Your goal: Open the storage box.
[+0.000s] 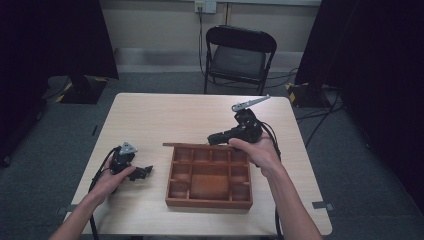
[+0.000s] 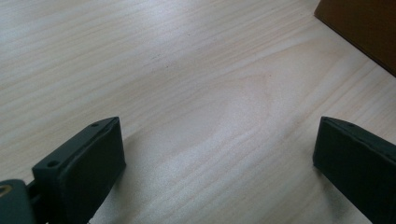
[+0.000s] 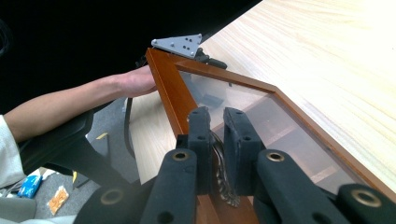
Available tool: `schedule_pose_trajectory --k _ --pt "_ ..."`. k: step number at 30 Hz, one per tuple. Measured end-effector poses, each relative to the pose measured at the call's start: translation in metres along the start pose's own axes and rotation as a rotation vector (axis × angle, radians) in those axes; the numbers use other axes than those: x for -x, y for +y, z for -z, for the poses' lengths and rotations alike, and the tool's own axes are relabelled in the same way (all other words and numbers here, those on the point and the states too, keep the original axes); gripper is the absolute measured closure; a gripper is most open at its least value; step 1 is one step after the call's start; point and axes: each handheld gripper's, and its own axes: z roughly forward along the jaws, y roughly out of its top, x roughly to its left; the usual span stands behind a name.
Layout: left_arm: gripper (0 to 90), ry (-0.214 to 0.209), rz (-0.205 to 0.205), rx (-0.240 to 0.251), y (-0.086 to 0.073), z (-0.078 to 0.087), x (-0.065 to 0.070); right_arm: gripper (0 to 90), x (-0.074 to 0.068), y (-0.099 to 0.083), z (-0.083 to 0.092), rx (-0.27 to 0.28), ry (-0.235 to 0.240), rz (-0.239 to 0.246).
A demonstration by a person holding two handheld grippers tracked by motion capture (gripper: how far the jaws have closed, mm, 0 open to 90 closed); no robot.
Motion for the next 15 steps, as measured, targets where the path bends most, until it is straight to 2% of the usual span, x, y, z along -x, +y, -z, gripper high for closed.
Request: schedule_pose_trajectory --k 15 --pt "1.4 0.000 0.002 0.001 -0.0001 0.0000 0.0002 82.0 0.0007 0.0012 -0.0004 -0.002 0.004 -0.003"
